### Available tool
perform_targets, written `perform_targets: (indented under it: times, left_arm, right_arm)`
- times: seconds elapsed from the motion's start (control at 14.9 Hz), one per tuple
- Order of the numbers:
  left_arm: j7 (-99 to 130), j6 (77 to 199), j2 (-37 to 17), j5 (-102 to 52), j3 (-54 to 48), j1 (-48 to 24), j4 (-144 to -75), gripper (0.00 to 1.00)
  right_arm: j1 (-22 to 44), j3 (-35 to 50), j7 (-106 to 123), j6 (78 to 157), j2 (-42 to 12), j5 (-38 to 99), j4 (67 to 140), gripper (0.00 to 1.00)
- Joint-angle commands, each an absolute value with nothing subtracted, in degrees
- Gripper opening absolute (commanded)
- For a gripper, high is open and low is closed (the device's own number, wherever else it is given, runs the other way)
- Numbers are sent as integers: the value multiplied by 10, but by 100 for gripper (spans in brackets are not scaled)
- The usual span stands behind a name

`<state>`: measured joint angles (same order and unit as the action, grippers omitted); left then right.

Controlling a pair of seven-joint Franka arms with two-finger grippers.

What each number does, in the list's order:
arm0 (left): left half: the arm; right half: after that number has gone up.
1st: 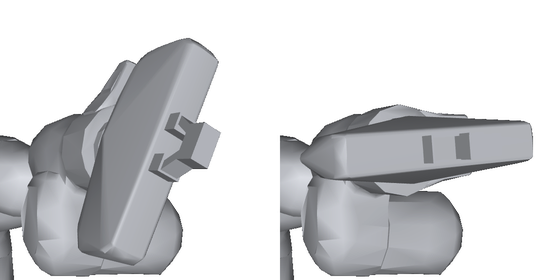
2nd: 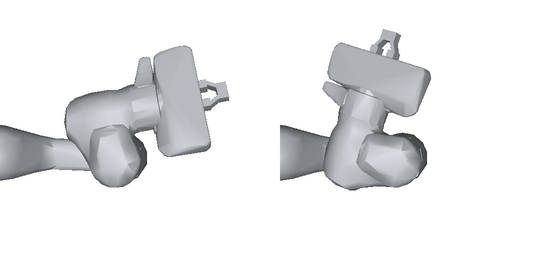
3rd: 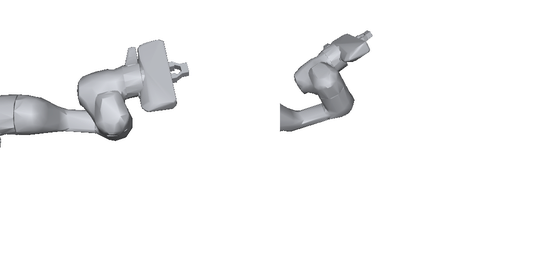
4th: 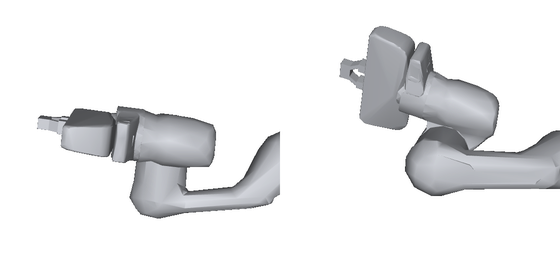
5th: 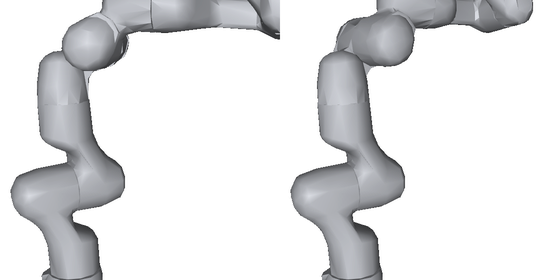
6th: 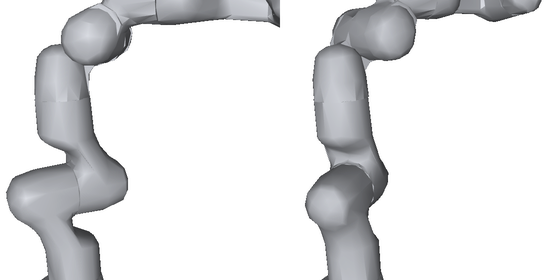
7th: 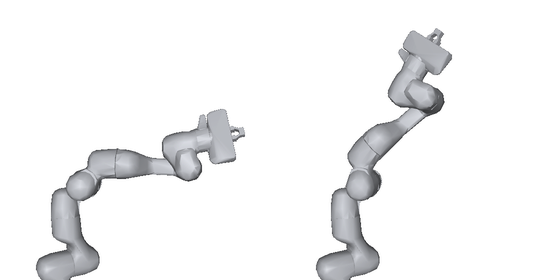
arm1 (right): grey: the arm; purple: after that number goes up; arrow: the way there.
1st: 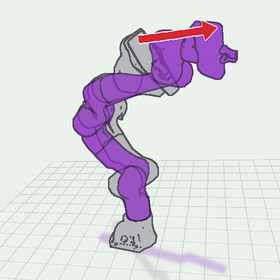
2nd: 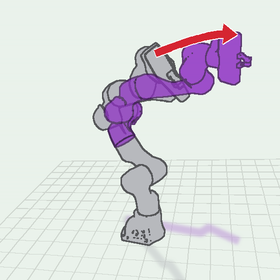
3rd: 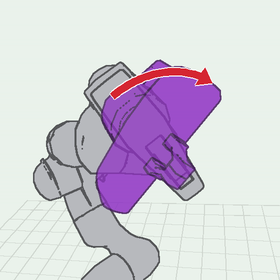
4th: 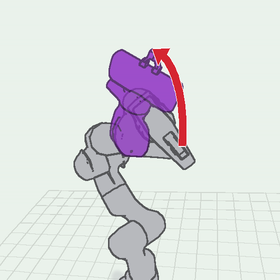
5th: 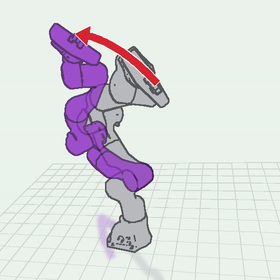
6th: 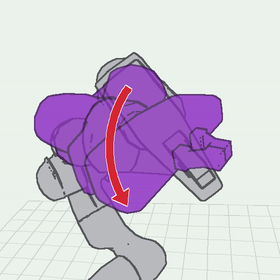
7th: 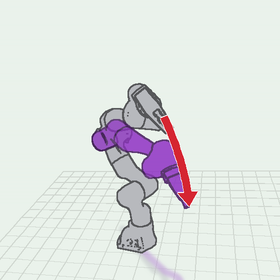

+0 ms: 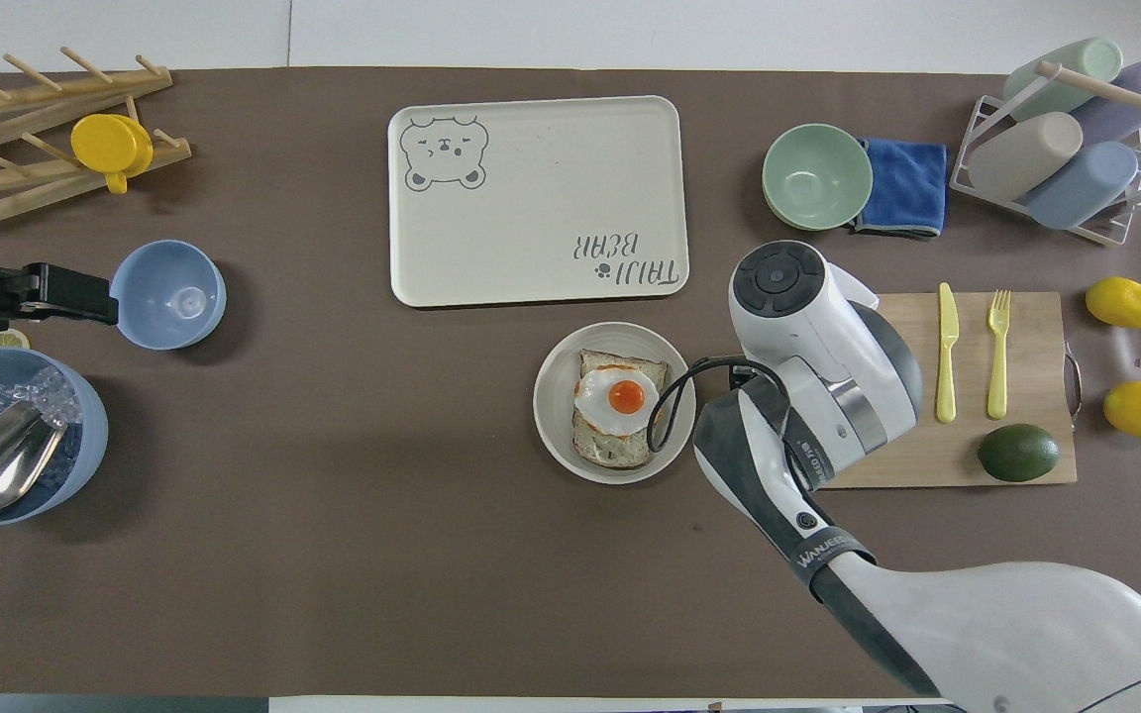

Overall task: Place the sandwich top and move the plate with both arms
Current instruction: 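Grasp the bread slice with the right gripper and lift it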

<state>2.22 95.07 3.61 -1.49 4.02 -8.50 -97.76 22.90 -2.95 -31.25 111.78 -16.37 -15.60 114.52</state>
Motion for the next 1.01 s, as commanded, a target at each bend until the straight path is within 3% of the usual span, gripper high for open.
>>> perform_targets:
  times: [0.0, 0.34, 0.54, 0.94]
  left_arm:
    - [18, 945, 40, -6, 36, -79, -976, 100]
    - [18, 945, 40, -7, 35, -82, -976, 100]
    - [19, 946, 40, -7, 35, -83, -976, 100]
    - [18, 946, 40, -6, 35, -83, -976, 100]
  right_arm:
    - [236, -25, -335, 1130, -148, -195, 1171, 97]
    - [243, -26, -347, 1136, -149, -228, 1183, 96]
    - [243, -25, -346, 1137, -149, -242, 1187, 74]
    - [243, -25, -345, 1141, -148, -243, 1189, 65]
